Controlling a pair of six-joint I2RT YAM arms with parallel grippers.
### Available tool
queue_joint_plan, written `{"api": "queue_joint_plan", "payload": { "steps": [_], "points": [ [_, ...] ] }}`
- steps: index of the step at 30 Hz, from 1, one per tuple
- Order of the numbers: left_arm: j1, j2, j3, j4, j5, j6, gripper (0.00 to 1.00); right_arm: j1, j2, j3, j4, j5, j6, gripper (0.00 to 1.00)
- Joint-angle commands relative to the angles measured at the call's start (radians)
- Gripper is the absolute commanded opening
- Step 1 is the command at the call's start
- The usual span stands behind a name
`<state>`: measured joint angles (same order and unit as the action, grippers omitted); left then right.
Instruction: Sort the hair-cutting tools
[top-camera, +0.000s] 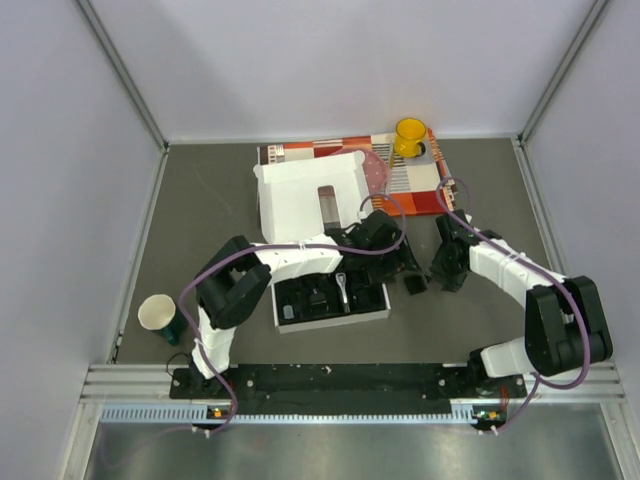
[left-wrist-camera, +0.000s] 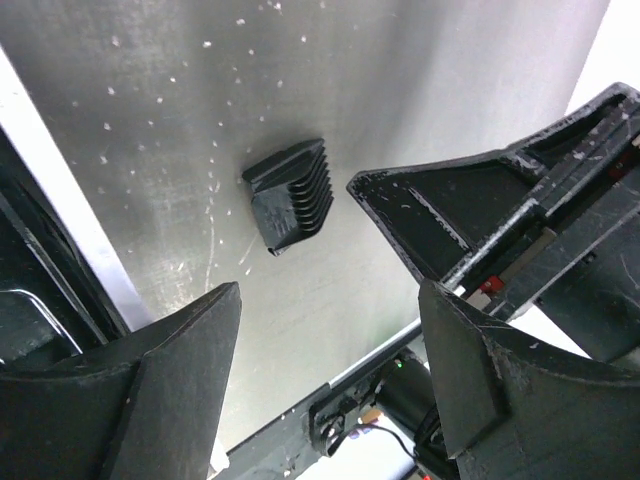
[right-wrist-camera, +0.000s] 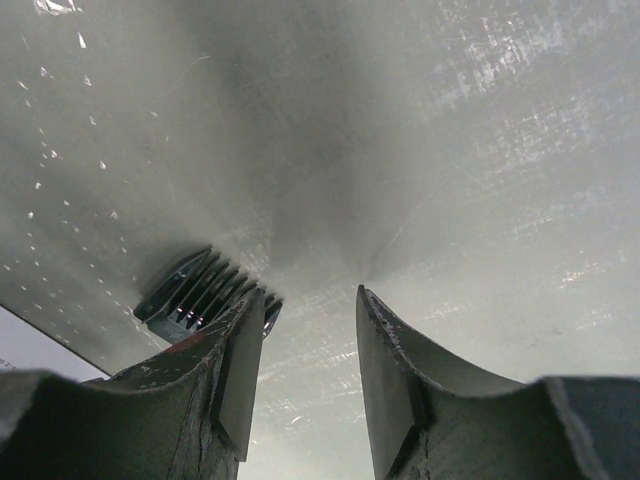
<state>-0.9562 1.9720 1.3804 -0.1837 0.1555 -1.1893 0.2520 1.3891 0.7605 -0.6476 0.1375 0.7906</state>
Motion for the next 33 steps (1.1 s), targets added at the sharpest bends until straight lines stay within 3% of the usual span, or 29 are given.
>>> {"api": "queue_joint_plan", "payload": {
  "steps": [1, 6, 17, 33],
  "points": [
    [-0.006, 0.040, 0.057, -0.224, -0.123, 0.025, 0.77, -0.011, 0.014, 0.026, 0.034, 0.013, 0.015, 0.41],
    [-0.007, 0.051, 0.054, -0.217, -0.084, 0.034, 0.77, -0.011, 0.024, 0.034, 0.048, -0.013, 0.010, 0.41],
    [-0.021, 0.137, 0.089, -0.197, -0.025, 0.005, 0.52, -0.017, 0.037, 0.068, 0.051, -0.010, 0.010, 0.27],
    [-0.023, 0.197, 0.037, -0.008, -0.019, -0.047, 0.50, -0.017, 0.087, 0.043, 0.101, -0.091, -0.001, 0.23]
  ]
}}
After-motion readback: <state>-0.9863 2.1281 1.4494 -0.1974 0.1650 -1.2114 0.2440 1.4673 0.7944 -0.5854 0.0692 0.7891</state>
